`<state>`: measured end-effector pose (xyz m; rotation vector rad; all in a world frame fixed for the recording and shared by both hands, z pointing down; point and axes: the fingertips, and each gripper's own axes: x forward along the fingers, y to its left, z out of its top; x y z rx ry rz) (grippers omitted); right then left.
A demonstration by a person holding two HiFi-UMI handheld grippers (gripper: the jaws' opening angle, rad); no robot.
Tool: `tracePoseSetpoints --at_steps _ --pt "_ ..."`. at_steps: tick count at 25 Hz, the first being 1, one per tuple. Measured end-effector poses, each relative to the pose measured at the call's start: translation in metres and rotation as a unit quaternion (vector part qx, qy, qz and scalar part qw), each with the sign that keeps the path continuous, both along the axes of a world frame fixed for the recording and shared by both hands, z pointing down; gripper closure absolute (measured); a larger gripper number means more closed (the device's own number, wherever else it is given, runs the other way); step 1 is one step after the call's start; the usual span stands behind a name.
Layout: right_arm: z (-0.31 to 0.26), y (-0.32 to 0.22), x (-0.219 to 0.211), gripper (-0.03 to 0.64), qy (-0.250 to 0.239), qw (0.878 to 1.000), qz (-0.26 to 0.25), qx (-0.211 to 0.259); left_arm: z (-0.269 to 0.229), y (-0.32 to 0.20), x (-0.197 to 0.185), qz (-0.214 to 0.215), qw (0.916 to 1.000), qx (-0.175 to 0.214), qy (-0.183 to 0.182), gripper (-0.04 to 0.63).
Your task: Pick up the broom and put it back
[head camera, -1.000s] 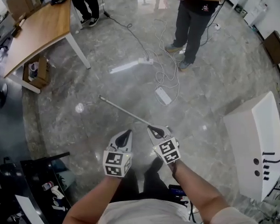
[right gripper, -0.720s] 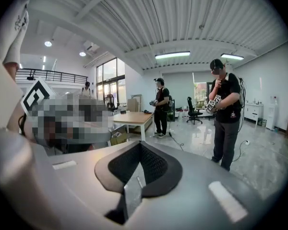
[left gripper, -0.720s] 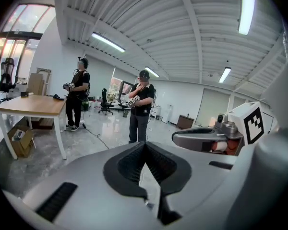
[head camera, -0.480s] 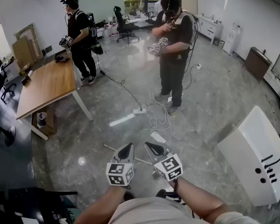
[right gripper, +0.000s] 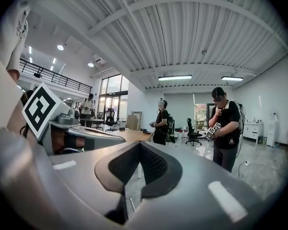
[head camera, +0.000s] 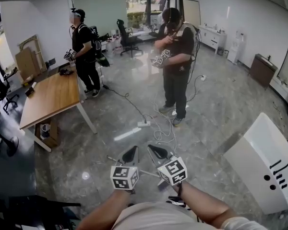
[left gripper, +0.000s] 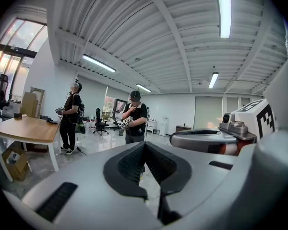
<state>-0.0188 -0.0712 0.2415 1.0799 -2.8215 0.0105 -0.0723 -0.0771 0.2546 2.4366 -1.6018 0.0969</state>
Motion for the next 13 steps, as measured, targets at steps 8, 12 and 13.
tracePoseSetpoints --at_steps 8,12,13 --pt "0.005 0.004 0.006 0.617 -0.002 1.0 0.004 0.0 0.003 0.007 0.004 0.003 1.0 0.0 -0.002 0.591" --pt "0.005 0.002 0.011 0.617 -0.001 1.0 0.006 -0.001 0.004 0.006 0.009 0.005 1.0 -0.002 -0.002 0.591" --pt "0.005 0.001 0.013 0.617 -0.001 1.0 0.006 -0.002 0.005 0.005 0.01 0.006 1.0 -0.003 -0.003 0.591"
